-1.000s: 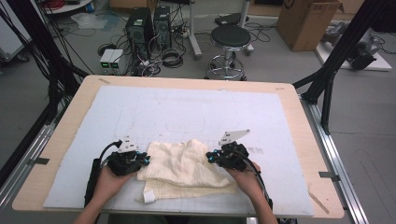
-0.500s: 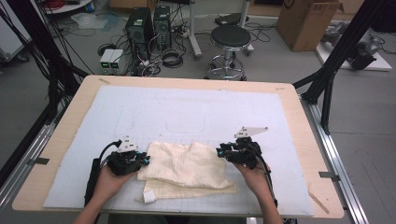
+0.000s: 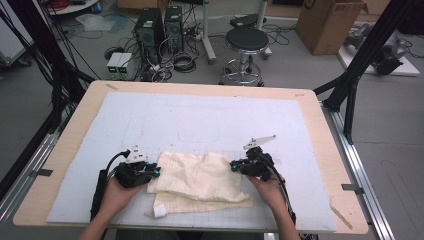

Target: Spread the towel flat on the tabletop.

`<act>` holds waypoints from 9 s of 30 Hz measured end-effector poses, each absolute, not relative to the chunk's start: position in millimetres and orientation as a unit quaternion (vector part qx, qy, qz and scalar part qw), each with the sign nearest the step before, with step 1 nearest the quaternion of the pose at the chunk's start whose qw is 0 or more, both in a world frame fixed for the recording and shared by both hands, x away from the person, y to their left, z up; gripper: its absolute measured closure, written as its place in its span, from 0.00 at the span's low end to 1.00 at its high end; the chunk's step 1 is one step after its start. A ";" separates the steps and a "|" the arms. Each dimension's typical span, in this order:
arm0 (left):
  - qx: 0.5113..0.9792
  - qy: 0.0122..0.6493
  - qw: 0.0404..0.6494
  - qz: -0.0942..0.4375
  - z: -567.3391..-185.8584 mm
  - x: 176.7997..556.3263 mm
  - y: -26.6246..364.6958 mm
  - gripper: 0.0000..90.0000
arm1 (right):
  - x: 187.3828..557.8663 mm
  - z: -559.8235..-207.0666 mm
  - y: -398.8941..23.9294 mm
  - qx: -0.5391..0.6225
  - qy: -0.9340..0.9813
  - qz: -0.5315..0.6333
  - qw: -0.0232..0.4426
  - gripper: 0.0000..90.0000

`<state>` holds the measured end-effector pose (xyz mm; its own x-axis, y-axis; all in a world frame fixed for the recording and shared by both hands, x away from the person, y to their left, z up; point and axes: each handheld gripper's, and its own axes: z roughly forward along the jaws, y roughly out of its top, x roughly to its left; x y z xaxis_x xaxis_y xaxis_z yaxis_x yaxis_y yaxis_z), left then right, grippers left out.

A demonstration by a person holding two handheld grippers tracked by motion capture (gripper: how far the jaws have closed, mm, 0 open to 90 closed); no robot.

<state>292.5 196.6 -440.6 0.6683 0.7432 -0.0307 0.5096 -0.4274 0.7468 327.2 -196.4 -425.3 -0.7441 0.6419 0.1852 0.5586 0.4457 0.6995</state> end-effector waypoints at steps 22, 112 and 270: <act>0.832 0.376 0.378 0.153 -440.1 292.9 197.6 0.81 | 327.2 -423.2 -203.9 0.369 0.836 0.398 0.078 0.71; 0.819 0.306 0.466 0.138 -423.2 265.4 213.5 0.57 | 284.8 -409.0 -216.3 0.279 0.831 0.468 0.110 0.50; 0.791 0.342 0.490 0.129 -423.6 279.1 216.5 0.48 | 305.5 -421.5 -223.2 0.311 0.827 0.456 0.106 0.37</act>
<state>279.1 216.5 -423.6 0.7324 0.6679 -0.1324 0.4157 -0.2845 0.8639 305.5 -223.2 -421.5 -0.7845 0.6105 0.1087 0.4173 0.3902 0.8207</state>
